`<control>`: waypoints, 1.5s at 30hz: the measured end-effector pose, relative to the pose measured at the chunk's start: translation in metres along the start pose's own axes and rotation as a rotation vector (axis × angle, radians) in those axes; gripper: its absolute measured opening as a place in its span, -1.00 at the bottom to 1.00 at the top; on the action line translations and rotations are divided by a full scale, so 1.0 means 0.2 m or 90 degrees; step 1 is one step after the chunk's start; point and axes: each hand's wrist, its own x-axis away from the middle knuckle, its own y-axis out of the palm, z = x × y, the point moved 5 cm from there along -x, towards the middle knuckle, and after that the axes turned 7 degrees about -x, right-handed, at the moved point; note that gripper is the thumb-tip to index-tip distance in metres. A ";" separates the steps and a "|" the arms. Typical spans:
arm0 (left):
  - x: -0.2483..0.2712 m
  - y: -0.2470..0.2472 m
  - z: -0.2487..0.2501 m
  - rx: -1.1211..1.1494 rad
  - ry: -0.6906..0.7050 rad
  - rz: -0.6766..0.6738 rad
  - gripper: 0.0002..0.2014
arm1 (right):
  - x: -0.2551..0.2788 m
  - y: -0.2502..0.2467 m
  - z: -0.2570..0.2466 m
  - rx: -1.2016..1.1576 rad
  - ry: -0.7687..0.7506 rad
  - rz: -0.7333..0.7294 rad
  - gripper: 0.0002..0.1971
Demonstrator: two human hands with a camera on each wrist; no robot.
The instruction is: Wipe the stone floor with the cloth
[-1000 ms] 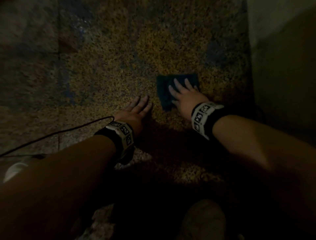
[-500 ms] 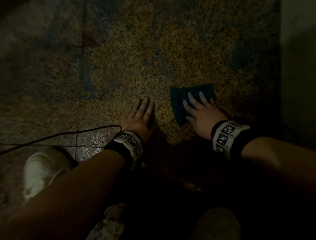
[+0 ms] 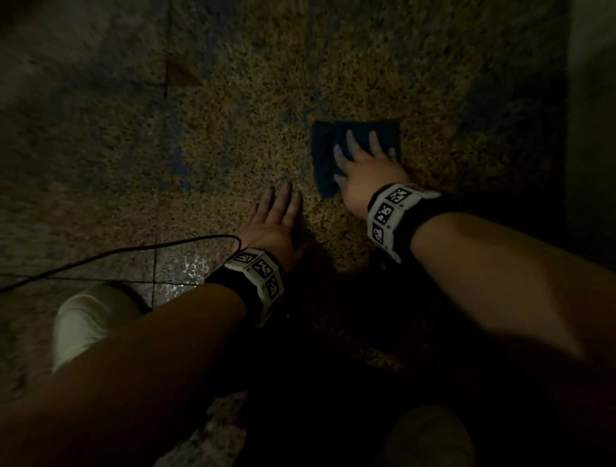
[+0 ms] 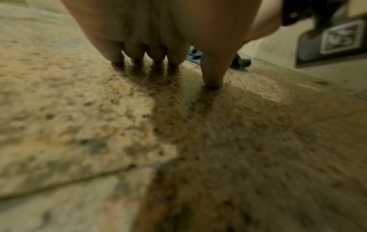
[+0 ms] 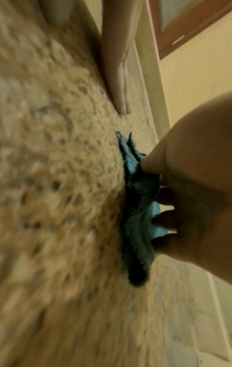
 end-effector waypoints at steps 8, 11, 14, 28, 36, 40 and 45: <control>0.00 0.02 -0.02 -0.016 -0.010 -0.009 -0.17 | 0.18 0.17 0.02 0.101 -0.063 -0.110 -0.46; 0.04 0.06 -0.10 0.013 -0.070 -0.008 -0.13 | 0.24 0.22 0.02 0.092 -0.075 -0.117 -0.47; 0.07 0.11 -0.17 0.035 -0.095 -0.022 -0.11 | 0.21 0.19 -0.01 0.071 -0.073 -0.097 -0.48; 0.08 0.07 -0.18 0.008 -0.078 -0.066 -0.14 | -0.02 0.04 -0.24 0.031 -0.025 -0.022 -0.46; 0.14 0.04 -0.31 -0.126 0.054 -0.117 -0.19 | 0.17 0.25 -0.26 0.100 -0.047 -0.120 -0.44; 0.14 -0.01 -0.42 -0.299 0.153 -0.101 -0.25 | 0.17 0.25 -0.28 0.076 -0.022 -0.135 -0.44; 0.12 -0.04 -0.57 -0.404 0.250 -0.069 -0.36 | 0.17 0.25 -0.27 0.072 -0.017 -0.135 -0.40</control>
